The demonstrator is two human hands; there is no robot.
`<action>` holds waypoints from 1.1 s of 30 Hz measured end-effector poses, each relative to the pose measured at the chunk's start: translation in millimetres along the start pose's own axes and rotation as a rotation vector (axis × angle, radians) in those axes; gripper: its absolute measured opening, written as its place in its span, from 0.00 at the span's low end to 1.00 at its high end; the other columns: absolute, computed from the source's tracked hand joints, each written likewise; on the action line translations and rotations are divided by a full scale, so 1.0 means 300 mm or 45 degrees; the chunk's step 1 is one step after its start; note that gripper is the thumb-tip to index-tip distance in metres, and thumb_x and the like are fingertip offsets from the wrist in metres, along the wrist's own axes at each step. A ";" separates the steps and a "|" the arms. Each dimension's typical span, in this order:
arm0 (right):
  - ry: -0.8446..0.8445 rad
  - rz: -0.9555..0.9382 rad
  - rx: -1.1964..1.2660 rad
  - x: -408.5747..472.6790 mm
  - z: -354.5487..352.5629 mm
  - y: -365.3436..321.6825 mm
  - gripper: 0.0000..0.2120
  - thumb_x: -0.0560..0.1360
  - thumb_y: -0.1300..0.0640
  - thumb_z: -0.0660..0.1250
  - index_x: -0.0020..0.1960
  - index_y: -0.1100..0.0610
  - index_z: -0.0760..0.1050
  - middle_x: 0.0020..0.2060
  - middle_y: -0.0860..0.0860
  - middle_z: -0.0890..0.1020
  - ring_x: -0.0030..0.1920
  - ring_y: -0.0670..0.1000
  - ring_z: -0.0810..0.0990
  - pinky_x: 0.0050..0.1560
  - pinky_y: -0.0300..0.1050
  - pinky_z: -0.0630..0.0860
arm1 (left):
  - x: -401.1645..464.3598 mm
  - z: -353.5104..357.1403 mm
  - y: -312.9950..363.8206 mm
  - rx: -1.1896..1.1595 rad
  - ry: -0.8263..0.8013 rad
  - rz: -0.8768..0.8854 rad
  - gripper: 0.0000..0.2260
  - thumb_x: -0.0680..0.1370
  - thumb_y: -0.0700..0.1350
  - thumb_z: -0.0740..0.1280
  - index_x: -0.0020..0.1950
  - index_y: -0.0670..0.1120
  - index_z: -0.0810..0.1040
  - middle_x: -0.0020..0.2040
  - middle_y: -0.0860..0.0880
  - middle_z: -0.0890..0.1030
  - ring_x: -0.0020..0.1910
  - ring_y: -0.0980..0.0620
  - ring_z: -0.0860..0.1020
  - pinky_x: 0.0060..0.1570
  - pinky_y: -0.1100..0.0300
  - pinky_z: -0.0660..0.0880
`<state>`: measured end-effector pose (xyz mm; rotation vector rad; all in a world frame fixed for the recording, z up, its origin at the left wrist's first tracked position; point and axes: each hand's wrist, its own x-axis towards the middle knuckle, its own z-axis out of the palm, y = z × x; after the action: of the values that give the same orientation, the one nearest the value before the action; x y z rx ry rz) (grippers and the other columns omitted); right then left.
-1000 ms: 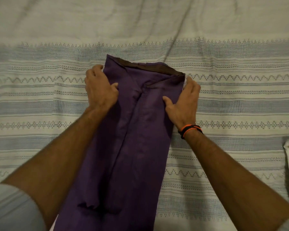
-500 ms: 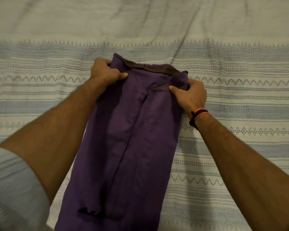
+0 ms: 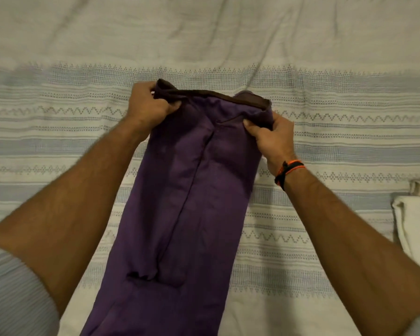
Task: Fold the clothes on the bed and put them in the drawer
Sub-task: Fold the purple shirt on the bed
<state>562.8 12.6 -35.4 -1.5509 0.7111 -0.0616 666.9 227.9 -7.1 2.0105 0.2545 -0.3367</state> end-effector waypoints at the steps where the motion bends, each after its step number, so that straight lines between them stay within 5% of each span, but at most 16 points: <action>1: -0.016 -0.018 -0.009 -0.041 -0.003 -0.011 0.08 0.71 0.65 0.75 0.45 0.53 0.83 0.42 0.50 0.85 0.44 0.47 0.82 0.53 0.52 0.81 | -0.042 -0.020 0.004 -0.008 -0.019 0.029 0.12 0.69 0.33 0.75 0.48 0.46 0.82 0.44 0.49 0.83 0.45 0.54 0.81 0.51 0.60 0.80; 6: -0.129 -0.184 -0.050 -0.245 -0.009 -0.021 0.09 0.72 0.65 0.74 0.41 0.51 0.82 0.34 0.39 0.82 0.39 0.39 0.78 0.45 0.40 0.78 | -0.252 -0.123 -0.031 0.021 -0.059 0.131 0.14 0.69 0.31 0.74 0.52 0.43 0.81 0.44 0.51 0.82 0.40 0.63 0.80 0.50 0.63 0.79; 11: -0.247 -0.316 -0.322 -0.473 -0.012 0.103 0.03 0.69 0.61 0.74 0.42 0.61 0.83 0.36 0.55 0.85 0.40 0.46 0.81 0.40 0.49 0.78 | -0.470 -0.247 -0.189 0.189 -0.111 0.212 0.12 0.68 0.35 0.74 0.46 0.50 0.82 0.36 0.63 0.82 0.37 0.69 0.78 0.43 0.72 0.74; 14: -0.388 -0.407 -0.589 -0.614 -0.032 0.205 0.06 0.66 0.64 0.69 0.40 0.58 0.83 0.30 0.52 0.81 0.35 0.42 0.78 0.34 0.44 0.74 | -0.592 -0.293 -0.319 0.447 -0.131 0.273 0.16 0.64 0.33 0.66 0.45 0.49 0.83 0.38 0.61 0.82 0.39 0.64 0.79 0.43 0.78 0.70; 19: -0.575 -0.566 -1.000 -0.784 -0.059 0.349 0.21 0.58 0.62 0.64 0.49 0.55 0.85 0.46 0.48 0.86 0.44 0.57 0.81 0.43 0.52 0.79 | -0.754 -0.321 -0.528 0.856 -0.335 0.348 0.19 0.61 0.28 0.65 0.44 0.46 0.84 0.41 0.48 0.84 0.42 0.45 0.81 0.45 0.57 0.77; 23: -0.701 -0.706 -1.167 -0.865 -0.077 0.390 0.20 0.57 0.63 0.64 0.46 0.54 0.84 0.49 0.42 0.85 0.43 0.52 0.76 0.39 0.47 0.76 | -0.842 -0.343 -0.611 0.902 -0.317 0.412 0.18 0.60 0.28 0.68 0.41 0.46 0.85 0.39 0.47 0.82 0.39 0.46 0.80 0.41 0.59 0.73; 26: -0.934 -0.507 -1.375 -0.901 -0.077 0.423 0.18 0.57 0.60 0.65 0.44 0.48 0.83 0.52 0.44 0.85 0.48 0.53 0.79 0.48 0.49 0.78 | -0.892 -0.347 -0.648 0.977 -0.467 0.292 0.20 0.61 0.30 0.68 0.48 0.48 0.83 0.44 0.50 0.84 0.45 0.48 0.82 0.46 0.59 0.76; 29: -0.703 -0.129 -1.061 -0.943 -0.059 0.439 0.18 0.60 0.58 0.70 0.48 0.44 0.77 0.48 0.44 0.84 0.47 0.50 0.82 0.49 0.50 0.80 | -0.921 -0.328 -0.654 1.028 -0.517 0.232 0.24 0.62 0.33 0.70 0.56 0.49 0.81 0.51 0.50 0.83 0.50 0.47 0.80 0.53 0.53 0.77; 33: -0.468 0.014 -0.716 -0.984 0.029 0.412 0.34 0.65 0.60 0.73 0.69 0.54 0.65 0.55 0.46 0.77 0.51 0.48 0.79 0.53 0.45 0.78 | -0.947 -0.285 -0.654 1.092 -0.579 0.283 0.27 0.63 0.38 0.72 0.61 0.50 0.78 0.57 0.46 0.77 0.54 0.43 0.76 0.55 0.45 0.76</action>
<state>281.4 165.4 -39.0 -2.0200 0.4596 0.4563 347.7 382.0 -37.0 2.6732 -0.4792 -0.8463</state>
